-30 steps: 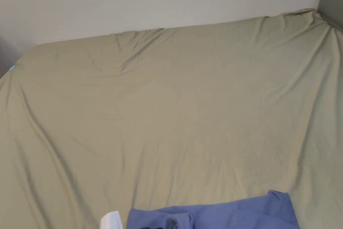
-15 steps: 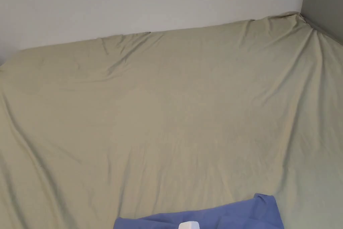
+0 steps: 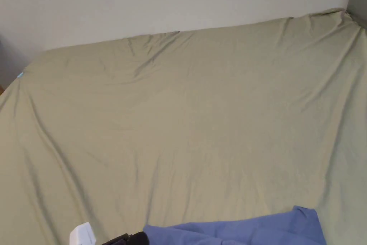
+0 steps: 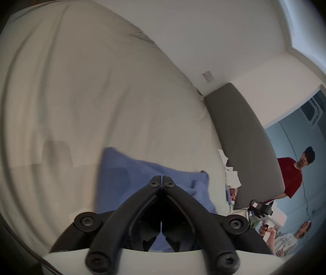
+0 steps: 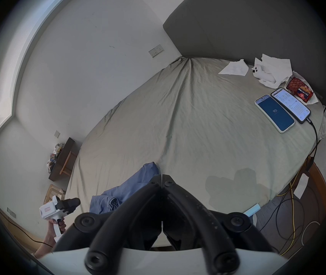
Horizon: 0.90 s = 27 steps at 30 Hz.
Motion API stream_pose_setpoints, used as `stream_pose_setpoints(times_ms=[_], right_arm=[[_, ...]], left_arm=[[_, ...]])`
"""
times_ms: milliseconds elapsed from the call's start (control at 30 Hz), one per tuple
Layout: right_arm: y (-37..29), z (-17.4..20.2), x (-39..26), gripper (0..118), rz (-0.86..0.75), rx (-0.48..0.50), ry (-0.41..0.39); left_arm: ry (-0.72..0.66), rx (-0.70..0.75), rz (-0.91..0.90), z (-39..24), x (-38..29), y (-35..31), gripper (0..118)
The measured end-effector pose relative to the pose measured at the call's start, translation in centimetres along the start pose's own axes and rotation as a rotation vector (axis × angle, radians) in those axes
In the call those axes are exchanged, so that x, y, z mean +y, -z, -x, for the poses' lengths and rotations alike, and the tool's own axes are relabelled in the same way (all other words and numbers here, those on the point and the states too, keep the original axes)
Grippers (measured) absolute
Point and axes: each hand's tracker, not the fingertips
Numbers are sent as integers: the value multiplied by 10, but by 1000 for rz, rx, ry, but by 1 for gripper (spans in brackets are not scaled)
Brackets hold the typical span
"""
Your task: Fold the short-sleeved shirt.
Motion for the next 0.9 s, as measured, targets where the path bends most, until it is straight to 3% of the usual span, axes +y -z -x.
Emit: stream_pose_setpoints(times_ms=[33, 67, 100, 133, 167, 233, 300, 333, 367, 400, 500, 567, 700, 800, 900], right_arm=[[2, 2, -1, 0, 4, -1, -2], [4, 3, -2, 0, 11, -4, -5], [5, 5, -3, 0, 18, -9, -7], [6, 7, -5, 0, 20, -11, -9], [7, 9, -6, 0, 23, -12, -10], [8, 12, -8, 0, 29, -13, -9], [7, 17, -11, 0, 28, -17, -12], [6, 18, -12, 0, 28, -18, -13], [5, 19, -12, 0, 28, -19, -14], [4, 20, -13, 0, 27, -20, -16], [3, 21, -11, 0, 29, -27, -23], [3, 20, -10, 0, 31, -30, -27], [2, 18, -7, 0, 24, -26, -21], [3, 13, -6, 0, 24, -21, -20], [3, 7, -6, 0, 21, -6, -8]], left_arm=[[-34, 10, 26, 11, 0, -1, 0], [-70, -17, 86, 23, 1, 3, 13], [-89, -14, 115, 34, 1, 7, 47], [-89, 13, 132, 41, -1, 13, 92], [-81, 36, 159, 46, -3, 23, 118], [-124, -42, 187, 52, -2, 37, 109], [-113, -6, 212, 58, -5, 48, 104], [-92, -4, 209, 57, -7, 49, 91], [-82, -9, 209, 57, -8, 52, 64], [-79, -15, 213, 57, -8, 55, 47], [28, 75, 236, 48, -15, 56, 25], [-36, 68, 220, 50, -14, 50, 10], [-54, 31, 184, 38, -17, 28, 6], [106, 55, 171, -3, -20, 7, 6], [107, 35, 190, -46, -19, 3, 6]])
